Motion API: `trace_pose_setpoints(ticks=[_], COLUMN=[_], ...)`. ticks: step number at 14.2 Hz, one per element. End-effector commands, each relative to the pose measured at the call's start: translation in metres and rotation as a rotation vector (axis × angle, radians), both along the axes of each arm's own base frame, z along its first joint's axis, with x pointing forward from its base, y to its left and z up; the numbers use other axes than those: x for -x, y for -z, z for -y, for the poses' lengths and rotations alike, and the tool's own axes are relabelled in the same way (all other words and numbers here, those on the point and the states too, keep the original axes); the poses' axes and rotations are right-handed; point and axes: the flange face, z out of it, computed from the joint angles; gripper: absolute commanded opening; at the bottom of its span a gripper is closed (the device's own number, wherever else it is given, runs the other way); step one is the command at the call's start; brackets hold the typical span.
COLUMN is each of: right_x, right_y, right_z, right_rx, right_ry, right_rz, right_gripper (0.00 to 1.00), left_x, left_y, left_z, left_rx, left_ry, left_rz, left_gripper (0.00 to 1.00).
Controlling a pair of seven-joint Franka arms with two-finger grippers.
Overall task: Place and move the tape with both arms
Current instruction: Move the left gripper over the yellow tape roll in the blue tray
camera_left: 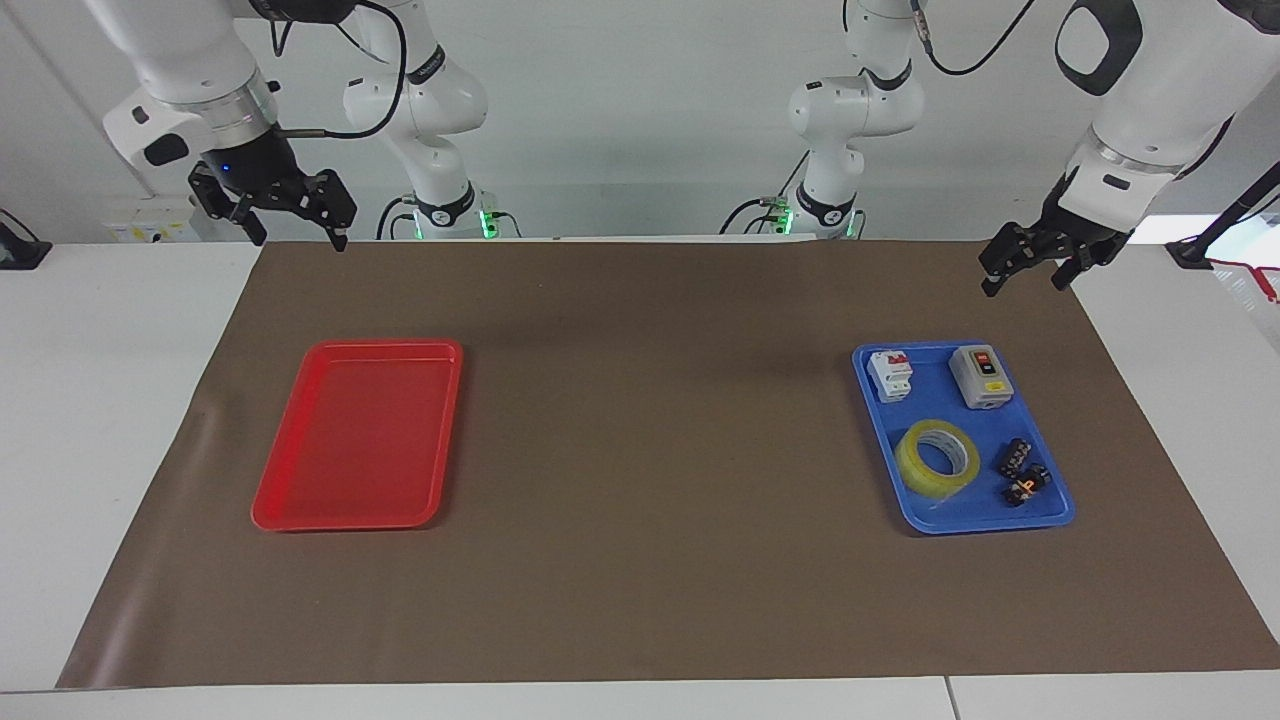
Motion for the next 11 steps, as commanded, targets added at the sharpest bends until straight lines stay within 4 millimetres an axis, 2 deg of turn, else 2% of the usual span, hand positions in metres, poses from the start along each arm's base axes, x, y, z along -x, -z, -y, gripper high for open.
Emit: trace_pose_setpoints(ticks=[1,3,7,9,11], right_x=[0.003,0.003,0.004,0.004,0.004], right_y=[0.000,-0.001,0.000,0.000,0.000], right_z=[0.003,0.005,0.005,0.006,0.007], right_rx=[-0.008,-0.008,-0.008,-0.008,-0.008], right_ry=[-0.018,-0.016,-0.015,-0.015,-0.012], right_rz=[0.007,0.008,0.005,0.005,0.007], right_gripper=[1.00,1.00,1.00,1.00,1.00], left_x=[-0.008,-0.016,-0.050,-0.062,-0.066], left_y=[0.018,0.043,0.105,0.151,0.195], left_z=[0.000,-0.001,-0.004,-0.005,-0.005], left_rx=[0.029,0.029,0.029,0.027,0.027], left_ry=[0.003,0.000,-0.009,-0.012,-0.012], left_rz=[0.032,0.061,0.081,0.095,0.123], left_gripper=[1.00,1.00,1.00,1.00,1.00])
